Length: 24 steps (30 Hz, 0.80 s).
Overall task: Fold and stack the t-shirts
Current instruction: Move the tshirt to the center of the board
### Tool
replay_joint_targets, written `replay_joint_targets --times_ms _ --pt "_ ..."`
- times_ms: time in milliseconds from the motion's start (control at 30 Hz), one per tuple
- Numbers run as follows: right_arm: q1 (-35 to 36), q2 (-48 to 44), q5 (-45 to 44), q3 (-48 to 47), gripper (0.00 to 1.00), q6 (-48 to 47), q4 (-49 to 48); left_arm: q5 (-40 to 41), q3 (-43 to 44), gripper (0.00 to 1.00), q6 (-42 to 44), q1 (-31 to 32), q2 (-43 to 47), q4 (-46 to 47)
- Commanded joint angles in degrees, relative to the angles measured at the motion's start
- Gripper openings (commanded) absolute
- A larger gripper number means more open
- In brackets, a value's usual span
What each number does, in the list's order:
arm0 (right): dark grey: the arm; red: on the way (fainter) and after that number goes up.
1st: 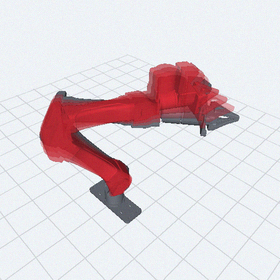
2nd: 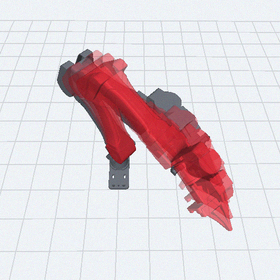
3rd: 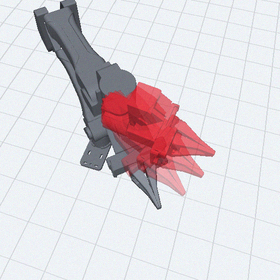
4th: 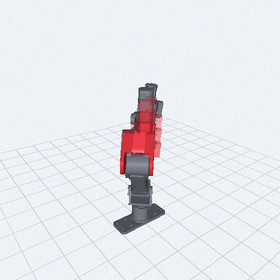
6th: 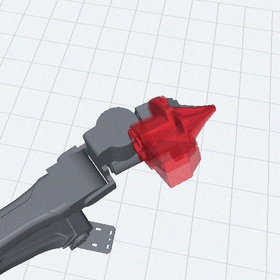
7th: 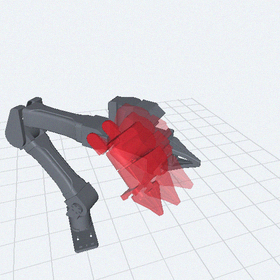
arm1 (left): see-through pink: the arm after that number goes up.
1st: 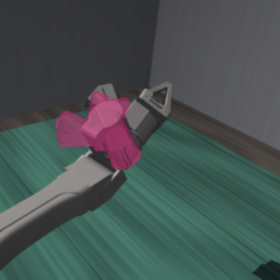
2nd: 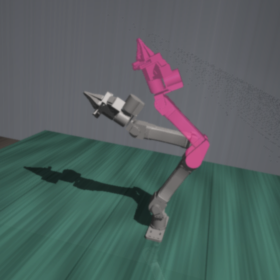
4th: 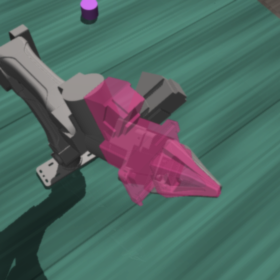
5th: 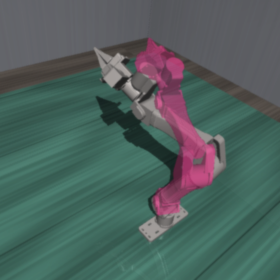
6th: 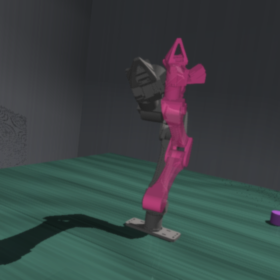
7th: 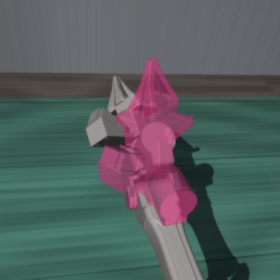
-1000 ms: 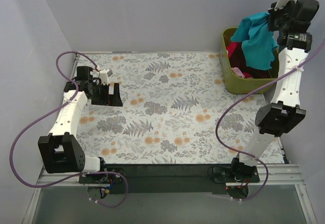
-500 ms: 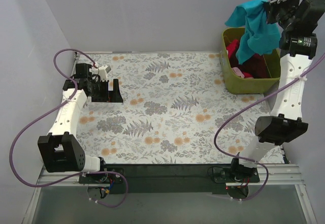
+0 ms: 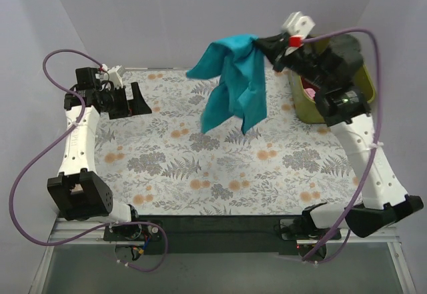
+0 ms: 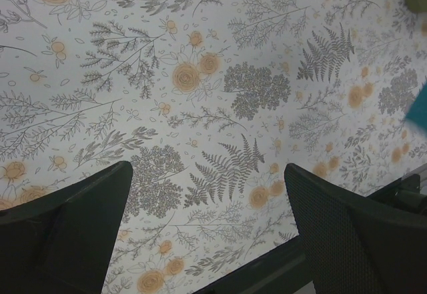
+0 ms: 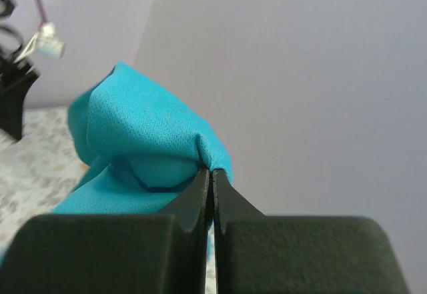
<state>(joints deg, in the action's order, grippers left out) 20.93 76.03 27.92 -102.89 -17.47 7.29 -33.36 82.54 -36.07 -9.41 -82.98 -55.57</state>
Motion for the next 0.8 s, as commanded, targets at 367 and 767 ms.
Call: replay_joint_targets --times_ms 367,767 --pt "11.59 10.19 0.73 13.23 0.74 0.51 11.60 -5.74 -2.56 0.98 6.79 -0.87 2.65 -3.23" --pt "5.71 11.47 -9.73 30.04 0.65 -2.48 18.28 -6.19 -14.69 0.98 20.61 5.17 -0.06 3.26"
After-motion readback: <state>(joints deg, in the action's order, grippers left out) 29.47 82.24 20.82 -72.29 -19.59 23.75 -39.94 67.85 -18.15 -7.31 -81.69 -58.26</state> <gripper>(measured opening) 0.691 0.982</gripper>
